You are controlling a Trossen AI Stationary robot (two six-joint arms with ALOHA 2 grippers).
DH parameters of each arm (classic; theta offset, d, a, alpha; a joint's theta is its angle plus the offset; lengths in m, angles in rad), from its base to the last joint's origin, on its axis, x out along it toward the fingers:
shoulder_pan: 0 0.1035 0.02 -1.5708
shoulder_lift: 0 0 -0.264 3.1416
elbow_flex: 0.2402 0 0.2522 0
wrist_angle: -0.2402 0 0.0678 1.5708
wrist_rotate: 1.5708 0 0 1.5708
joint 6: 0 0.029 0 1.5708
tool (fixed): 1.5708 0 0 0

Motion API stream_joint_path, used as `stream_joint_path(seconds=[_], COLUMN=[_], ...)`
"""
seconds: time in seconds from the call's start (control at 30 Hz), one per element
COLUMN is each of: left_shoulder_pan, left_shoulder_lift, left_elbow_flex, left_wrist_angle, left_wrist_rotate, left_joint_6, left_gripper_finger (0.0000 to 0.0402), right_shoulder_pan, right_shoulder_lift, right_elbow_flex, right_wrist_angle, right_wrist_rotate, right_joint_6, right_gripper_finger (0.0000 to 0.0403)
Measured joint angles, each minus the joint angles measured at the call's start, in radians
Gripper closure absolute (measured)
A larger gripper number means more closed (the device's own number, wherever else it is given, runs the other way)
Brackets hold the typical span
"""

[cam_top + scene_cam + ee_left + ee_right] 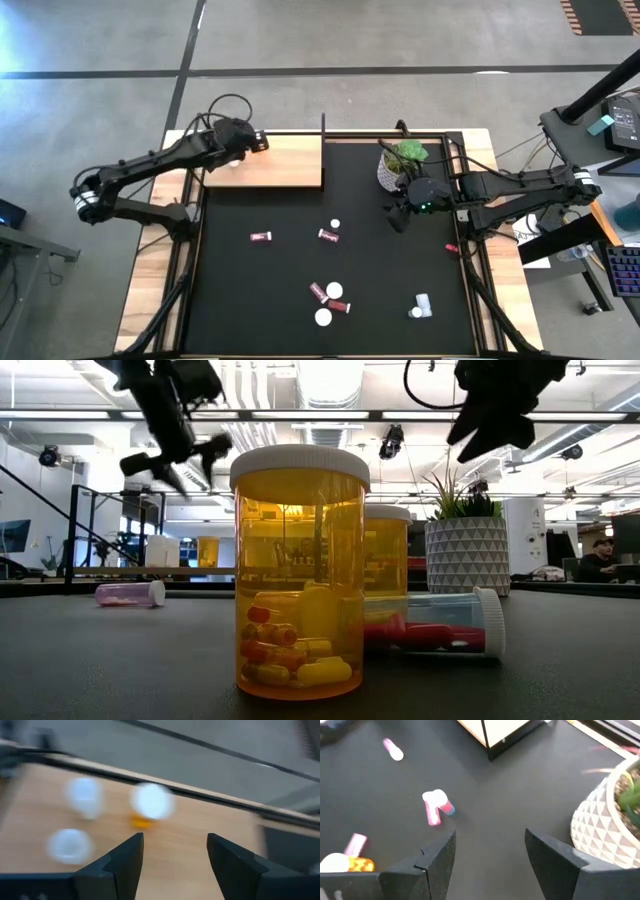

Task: Pick and place medicine bottles onto shelf by color
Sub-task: Put the top blue pill bottle on the shelf

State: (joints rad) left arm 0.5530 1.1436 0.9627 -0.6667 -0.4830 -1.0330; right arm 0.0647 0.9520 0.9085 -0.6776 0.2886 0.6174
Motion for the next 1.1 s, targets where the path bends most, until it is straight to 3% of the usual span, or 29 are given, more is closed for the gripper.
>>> stream_joint_path(seconds=[0.17,0.6,0.87,1.1], left_shoulder_pan=[-0.09,-0.394,-0.509,-0.605], left_shoulder_lift=[-0.047,-0.082,-0.029,0.12], left_elbow_flex=[-0.006,-0.008,-0.018,-0.033], left_wrist_angle=[0.128,0.297,0.333,0.445], left_wrist_rotate=[0.082,0.088,0.082,0.083], left_joint_6=[0.08,0.254,0.374,0.469], left_gripper_finger=[0.02,0.02,0.02,0.02], right_shoulder_pan=[0.0,0.0,0.0,0.0], right_shoulder_lift=[0.014,0.15,0.142,0.081], right_elbow_flex=[0.0,0.0,0.0,0.0], right_wrist_angle=[0.062,0.143,0.137,0.122], right_wrist_rotate=[0.0,0.003,-0.004,-0.004], right_joint_6=[-0.041,-0.042,-0.153,-0.211], right_gripper_finger=[0.0174,0.0174,0.0174,0.0174])
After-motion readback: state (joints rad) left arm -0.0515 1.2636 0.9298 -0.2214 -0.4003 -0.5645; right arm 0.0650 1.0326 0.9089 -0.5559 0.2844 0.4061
